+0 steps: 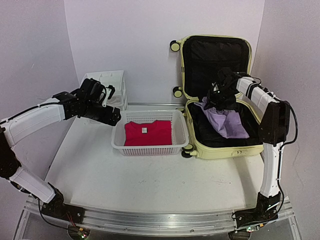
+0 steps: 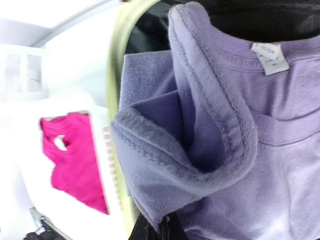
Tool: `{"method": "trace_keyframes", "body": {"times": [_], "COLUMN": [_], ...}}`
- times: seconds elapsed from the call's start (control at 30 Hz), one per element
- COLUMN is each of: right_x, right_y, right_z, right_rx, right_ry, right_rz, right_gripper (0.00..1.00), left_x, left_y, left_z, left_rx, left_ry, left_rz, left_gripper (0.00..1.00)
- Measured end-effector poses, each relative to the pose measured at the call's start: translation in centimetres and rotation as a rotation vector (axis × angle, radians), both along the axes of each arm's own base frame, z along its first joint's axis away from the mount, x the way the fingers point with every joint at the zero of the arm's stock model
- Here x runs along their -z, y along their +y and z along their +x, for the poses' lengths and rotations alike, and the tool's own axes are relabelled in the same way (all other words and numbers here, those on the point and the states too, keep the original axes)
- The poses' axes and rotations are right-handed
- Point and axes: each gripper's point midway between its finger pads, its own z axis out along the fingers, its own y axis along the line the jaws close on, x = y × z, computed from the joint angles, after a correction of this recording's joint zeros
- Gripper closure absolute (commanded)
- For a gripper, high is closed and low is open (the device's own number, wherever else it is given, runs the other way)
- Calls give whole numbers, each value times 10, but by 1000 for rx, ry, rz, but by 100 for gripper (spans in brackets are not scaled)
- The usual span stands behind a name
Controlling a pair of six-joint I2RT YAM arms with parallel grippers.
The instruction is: Open, take out, and arrange the luggage
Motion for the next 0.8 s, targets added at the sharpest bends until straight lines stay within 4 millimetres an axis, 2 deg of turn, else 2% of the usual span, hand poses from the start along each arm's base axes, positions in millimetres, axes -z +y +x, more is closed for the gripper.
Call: {"method": "trace_keyframes", "body": {"times": [0.3, 0.53, 0.7, 0.8], "right_x": [-52, -68, -76, -73], "right_y": [42, 106, 165, 200], "right_z": [-6, -26, -40, -52], "right_rx": [31, 46, 30, 16], "right_ry": [-20, 46, 56, 54], "right_rz": [158, 293, 378, 393], "right_gripper": [100, 100, 100, 100], "left_x": [-5, -19, -30, -36], "left_y": [0, 2, 3, 10], "left_z": [-2, -8, -12, -13], "left_rx": [3, 10, -1, -50], "left_ry": [-10, -30, -26, -3], "left_rz": [-10, -37, -55, -56], "left_gripper": [8, 8, 8, 10]}}
